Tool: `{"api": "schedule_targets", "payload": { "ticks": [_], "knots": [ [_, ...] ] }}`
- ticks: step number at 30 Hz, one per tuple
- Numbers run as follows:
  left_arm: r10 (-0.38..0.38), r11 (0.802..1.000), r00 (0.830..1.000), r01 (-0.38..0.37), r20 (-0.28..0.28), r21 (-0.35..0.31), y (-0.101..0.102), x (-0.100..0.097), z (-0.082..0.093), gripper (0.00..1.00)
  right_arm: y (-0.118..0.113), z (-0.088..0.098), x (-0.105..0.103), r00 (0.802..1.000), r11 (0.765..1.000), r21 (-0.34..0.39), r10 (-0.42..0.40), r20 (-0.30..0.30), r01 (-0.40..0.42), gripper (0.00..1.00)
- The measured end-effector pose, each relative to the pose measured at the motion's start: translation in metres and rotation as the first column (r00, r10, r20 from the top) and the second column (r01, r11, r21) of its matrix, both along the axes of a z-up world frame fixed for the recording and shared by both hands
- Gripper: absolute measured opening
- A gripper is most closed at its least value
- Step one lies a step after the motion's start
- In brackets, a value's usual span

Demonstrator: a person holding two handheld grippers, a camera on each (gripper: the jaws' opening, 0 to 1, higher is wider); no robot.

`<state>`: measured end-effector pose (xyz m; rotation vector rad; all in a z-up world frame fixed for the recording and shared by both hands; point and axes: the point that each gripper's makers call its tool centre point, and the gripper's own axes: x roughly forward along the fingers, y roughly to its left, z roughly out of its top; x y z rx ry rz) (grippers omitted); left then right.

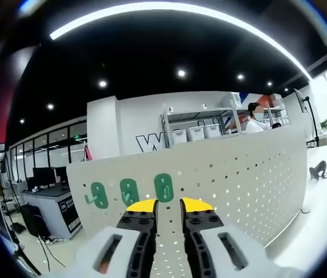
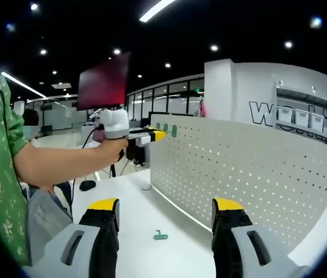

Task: Insert the hook assembly into the mounting plate slot until the hook locks in place.

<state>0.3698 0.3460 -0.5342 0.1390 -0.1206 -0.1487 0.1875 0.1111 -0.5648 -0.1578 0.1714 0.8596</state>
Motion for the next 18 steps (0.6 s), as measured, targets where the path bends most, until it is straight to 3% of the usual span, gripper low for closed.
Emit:
{"api": "schedule_targets", "payload": {
  "ticks": [12, 18],
  "knots": [
    [-0.061, 0.998, 0.998, 0.061, -0.024, -0.018, -0.012, -0.034, -0.011, 0.21, 0.007, 0.000, -0.004, 1.000, 1.000, -0.001, 0.020, 0.001, -0.020, 0.66],
    [-0.119, 0.993, 0.990, 0.117, -0.080, -0.027, -0.021, -0.052, -0.030, 0.24, 0.010, -0.004, -0.006, 1.000, 1.000, -0.002, 0.026, -0.007, -0.027, 0.66]
  ]
}}
